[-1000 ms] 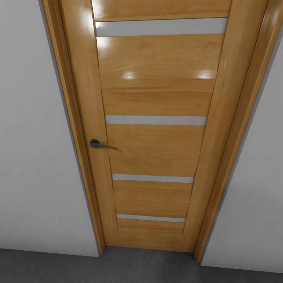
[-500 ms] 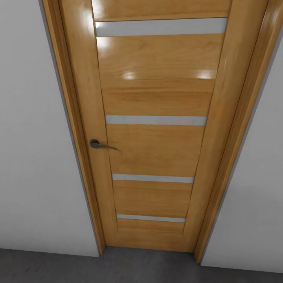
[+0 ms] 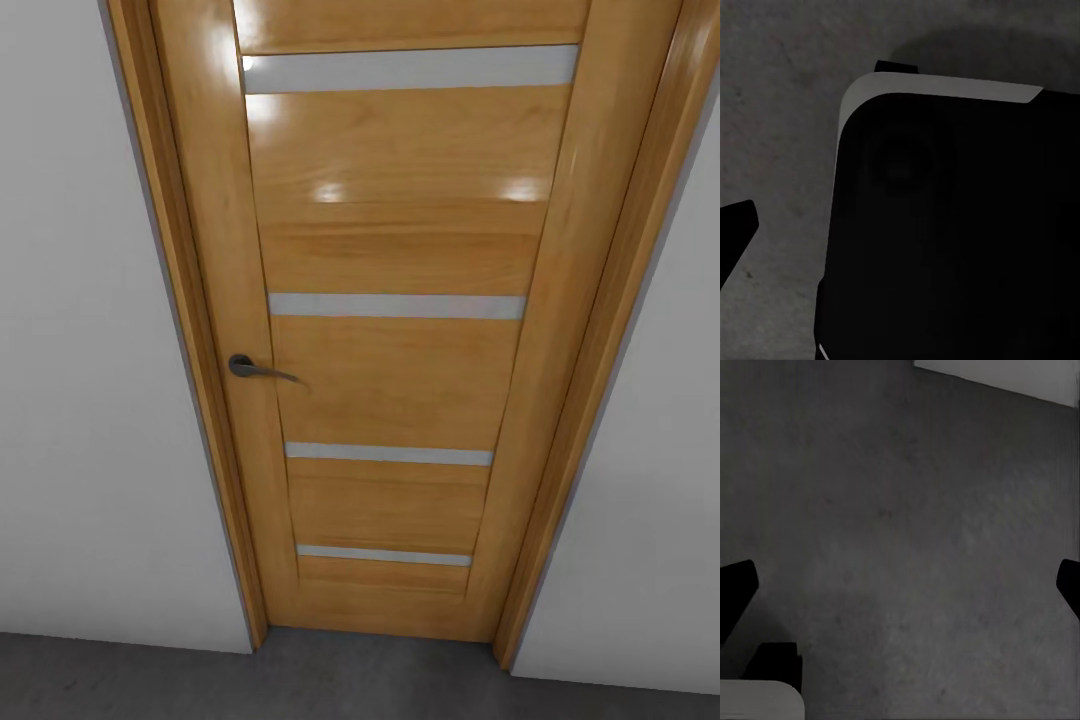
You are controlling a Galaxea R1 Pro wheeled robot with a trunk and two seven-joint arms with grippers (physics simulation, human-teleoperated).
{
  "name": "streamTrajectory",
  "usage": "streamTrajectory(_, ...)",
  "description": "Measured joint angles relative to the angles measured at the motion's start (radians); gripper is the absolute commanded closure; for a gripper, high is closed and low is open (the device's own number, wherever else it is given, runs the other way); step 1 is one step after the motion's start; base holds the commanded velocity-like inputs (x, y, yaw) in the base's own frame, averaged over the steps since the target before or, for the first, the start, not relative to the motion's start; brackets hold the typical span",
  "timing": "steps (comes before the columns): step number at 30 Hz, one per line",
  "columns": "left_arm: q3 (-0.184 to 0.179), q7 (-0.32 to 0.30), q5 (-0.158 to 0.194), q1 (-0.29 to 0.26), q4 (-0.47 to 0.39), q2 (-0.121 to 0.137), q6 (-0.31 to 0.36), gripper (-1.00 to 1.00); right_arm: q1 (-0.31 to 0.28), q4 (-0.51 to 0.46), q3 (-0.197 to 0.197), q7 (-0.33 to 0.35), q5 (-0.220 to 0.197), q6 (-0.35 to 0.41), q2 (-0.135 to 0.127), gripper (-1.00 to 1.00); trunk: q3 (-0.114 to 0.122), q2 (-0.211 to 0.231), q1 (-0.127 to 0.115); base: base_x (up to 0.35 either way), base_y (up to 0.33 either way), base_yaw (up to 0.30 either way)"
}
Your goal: Move the two storage containers from the living room to the garage. In the garage, place one container on the floor and stack the other container on top of it (either order is fine).
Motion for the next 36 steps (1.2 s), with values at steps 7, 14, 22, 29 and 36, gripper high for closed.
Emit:
streamTrajectory(7,0.000,0.000,0.000,0.000,0.000,0.000,0.000,-1.00,-0.109,-0.010,0.005,0.001,0.002,0.038,0.007,-1.00,0.000,0.000,0.000,0.000,0.000,0.000)
streamTrajectory(14,0.000,0.000,0.000,0.000,0.000,0.000,0.000,-1.00,-0.185,-0.012,0.006,0.000,0.002,0.098,0.020,-1.00,0.000,0.000,0.000,0.000,0.000,0.000)
streamTrajectory(22,0.000,0.000,0.000,0.000,0.000,0.000,0.000,-1.00,-0.202,-0.021,0.008,0.001,0.002,0.101,0.049,-1.00,0.000,0.000,0.000,0.000,0.000,0.000)
streamTrajectory(29,0.000,0.000,0.000,0.000,0.000,0.000,0.000,-1.00,-0.203,-0.024,0.009,0.003,0.002,0.098,0.053,-1.00,0.000,0.000,0.000,0.000,0.000,0.000)
streamTrajectory(36,0.000,0.000,0.000,0.000,0.000,0.000,0.000,-1.00,-0.204,-0.059,0.009,0.005,0.002,0.097,0.054,-1.00,0.000,0.000,0.000,0.000,0.000,0.000)
